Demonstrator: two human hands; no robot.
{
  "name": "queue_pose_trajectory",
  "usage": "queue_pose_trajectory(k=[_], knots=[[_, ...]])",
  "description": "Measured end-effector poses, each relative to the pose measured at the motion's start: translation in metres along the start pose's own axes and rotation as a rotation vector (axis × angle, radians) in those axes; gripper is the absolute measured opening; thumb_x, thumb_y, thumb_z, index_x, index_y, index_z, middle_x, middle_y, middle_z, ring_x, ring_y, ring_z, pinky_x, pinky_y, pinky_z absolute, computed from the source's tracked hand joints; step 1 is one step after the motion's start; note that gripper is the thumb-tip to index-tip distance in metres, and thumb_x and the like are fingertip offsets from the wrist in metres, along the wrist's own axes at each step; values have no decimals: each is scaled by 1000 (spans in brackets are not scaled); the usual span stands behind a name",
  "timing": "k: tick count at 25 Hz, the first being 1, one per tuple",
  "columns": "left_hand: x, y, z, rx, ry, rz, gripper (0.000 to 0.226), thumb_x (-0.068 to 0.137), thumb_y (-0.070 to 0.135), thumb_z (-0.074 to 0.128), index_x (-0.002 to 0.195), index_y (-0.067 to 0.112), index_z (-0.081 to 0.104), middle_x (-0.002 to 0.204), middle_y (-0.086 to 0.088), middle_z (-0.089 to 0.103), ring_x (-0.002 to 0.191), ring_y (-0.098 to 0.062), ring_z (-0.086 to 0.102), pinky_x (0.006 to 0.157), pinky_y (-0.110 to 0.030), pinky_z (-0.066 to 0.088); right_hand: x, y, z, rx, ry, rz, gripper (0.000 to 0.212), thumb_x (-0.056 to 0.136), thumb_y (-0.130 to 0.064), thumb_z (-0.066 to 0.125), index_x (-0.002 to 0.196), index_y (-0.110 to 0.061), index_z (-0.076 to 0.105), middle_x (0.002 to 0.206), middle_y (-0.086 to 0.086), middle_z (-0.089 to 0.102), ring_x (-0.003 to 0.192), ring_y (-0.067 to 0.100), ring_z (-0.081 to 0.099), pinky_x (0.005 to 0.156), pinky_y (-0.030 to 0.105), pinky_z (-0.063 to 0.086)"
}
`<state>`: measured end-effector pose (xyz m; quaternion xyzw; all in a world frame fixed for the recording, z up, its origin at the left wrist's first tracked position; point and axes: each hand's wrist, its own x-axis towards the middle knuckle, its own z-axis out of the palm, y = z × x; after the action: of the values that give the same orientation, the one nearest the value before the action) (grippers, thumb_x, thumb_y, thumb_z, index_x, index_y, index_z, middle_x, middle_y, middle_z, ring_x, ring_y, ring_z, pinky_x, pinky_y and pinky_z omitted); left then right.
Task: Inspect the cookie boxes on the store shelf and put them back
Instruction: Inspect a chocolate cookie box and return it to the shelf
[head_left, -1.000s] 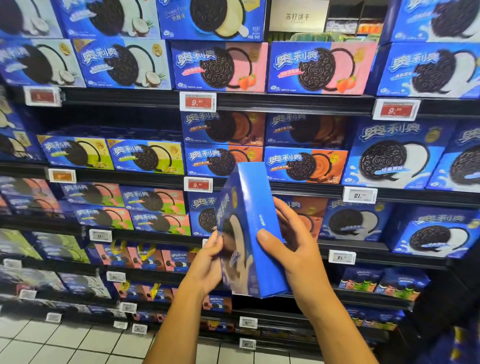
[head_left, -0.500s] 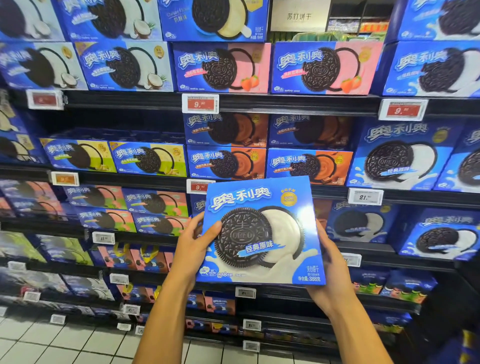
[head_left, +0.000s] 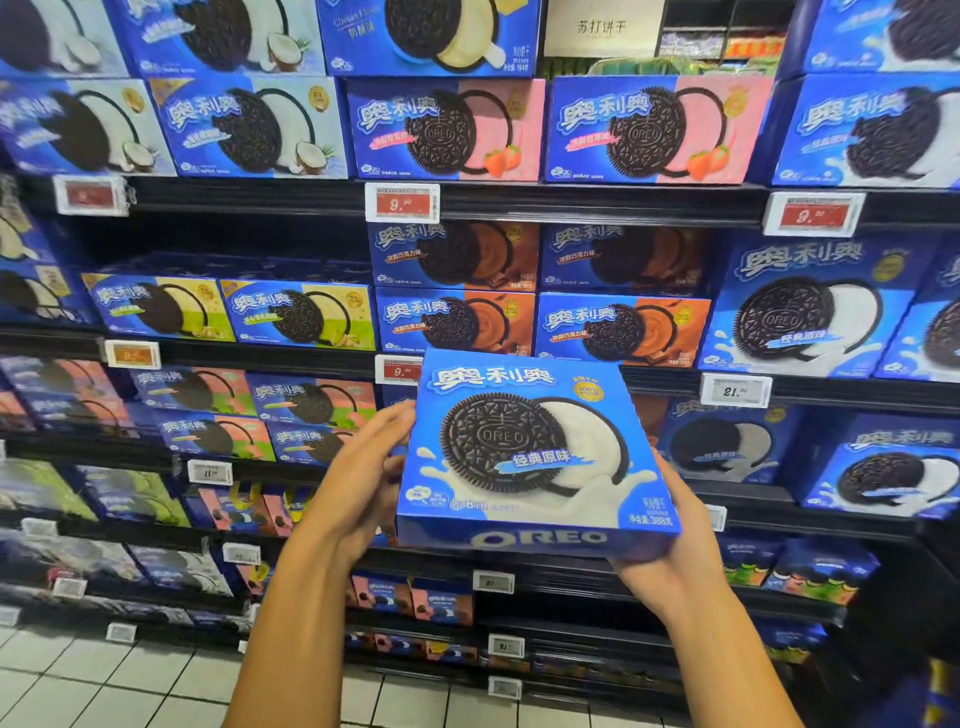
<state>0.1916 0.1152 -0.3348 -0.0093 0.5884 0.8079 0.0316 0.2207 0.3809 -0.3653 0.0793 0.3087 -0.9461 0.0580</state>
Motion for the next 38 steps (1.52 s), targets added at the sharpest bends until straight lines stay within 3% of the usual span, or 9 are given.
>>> queue_pose_trajectory(k=[3, 7, 14, 19, 22, 25, 29, 33, 38], knots=[[0, 2, 3, 7, 42, 5, 21, 96, 37, 59, 100, 20, 72, 103, -8, 76, 88, -19, 72, 72, -36, 58, -1, -4, 12, -39, -28, -6, 54, 80, -33, 69, 132, -19, 65, 122, 9, 73, 93, 26, 75, 67, 42, 63], [-1, 8, 8, -36, 28, -38, 28, 100, 36, 53, 110, 13, 67, 101, -10, 77, 82, -20, 76, 55, -29, 60, -7, -13, 21, -66, -23, 51, 37, 72, -34, 72, 102, -16, 81, 108, 9, 77, 80, 24, 77, 54, 36, 62], [-1, 7, 13, -64, 21, -70, 36, 100, 37, 54, 121, 8, 59, 107, -13, 75, 85, -22, 75, 57, -32, 61, -14, -19, 26, -63, 2, 51, 36, 73, -35, 72, 99, -12, 82, 114, 12, 76, 90, 29, 77, 59, 42, 63], [-1, 4, 12, -30, 16, -73, 24, 101, 32, 53, 104, 14, 70, 98, -9, 78, 79, -19, 76, 53, -28, 58, -13, -19, 26, -50, -19, 14, 38, 99, -38, 54, 115, -13, 77, 124, 10, 72, 107, 28, 72, 86, 52, 58], [-1, 0, 13, 85, 31, -79, 21, 101, 26, 53, 109, 14, 67, 104, -10, 76, 81, -18, 74, 66, -31, 59, -18, -17, 32, -117, -32, -59, 42, 92, -39, 58, 118, -12, 75, 120, 10, 74, 100, 25, 74, 76, 46, 63], [-8, 0, 26, 346, 117, 90, 10, 99, 26, 57, 104, 30, 65, 110, 6, 70, 78, 7, 67, 70, -17, 53, -22, -10, 40, -274, -8, -236, 47, 80, -36, 65, 123, -15, 68, 116, 8, 75, 96, 22, 75, 72, 38, 64], [-29, 5, 62, 207, -202, 98, 49, 80, 63, 60, 121, 37, 61, 128, 19, 64, 114, 10, 58, 94, -29, 48, -24, 12, 58, -592, 39, -551, 26, 95, -15, 65, 117, -28, 63, 100, -6, 78, 87, 11, 74, 68, 24, 59], [-36, 1, 82, 134, -419, 118, 52, 89, 69, 43, 131, 41, 57, 133, 15, 64, 124, -7, 59, 96, -32, 54, -30, 27, 64, -925, -65, -693, 45, 92, -20, 72, 122, -50, 56, 119, -25, 68, 110, -2, 65, 87, 16, 52], [-32, -19, 78, -107, -321, 181, 52, 96, 49, 47, 140, 23, 53, 137, -1, 63, 124, -19, 61, 93, -30, 55, -35, 32, 61, -1056, -174, -512, 56, 89, -43, 62, 138, -57, 38, 150, -29, 43, 139, -8, 39, 120, 36, 34]])
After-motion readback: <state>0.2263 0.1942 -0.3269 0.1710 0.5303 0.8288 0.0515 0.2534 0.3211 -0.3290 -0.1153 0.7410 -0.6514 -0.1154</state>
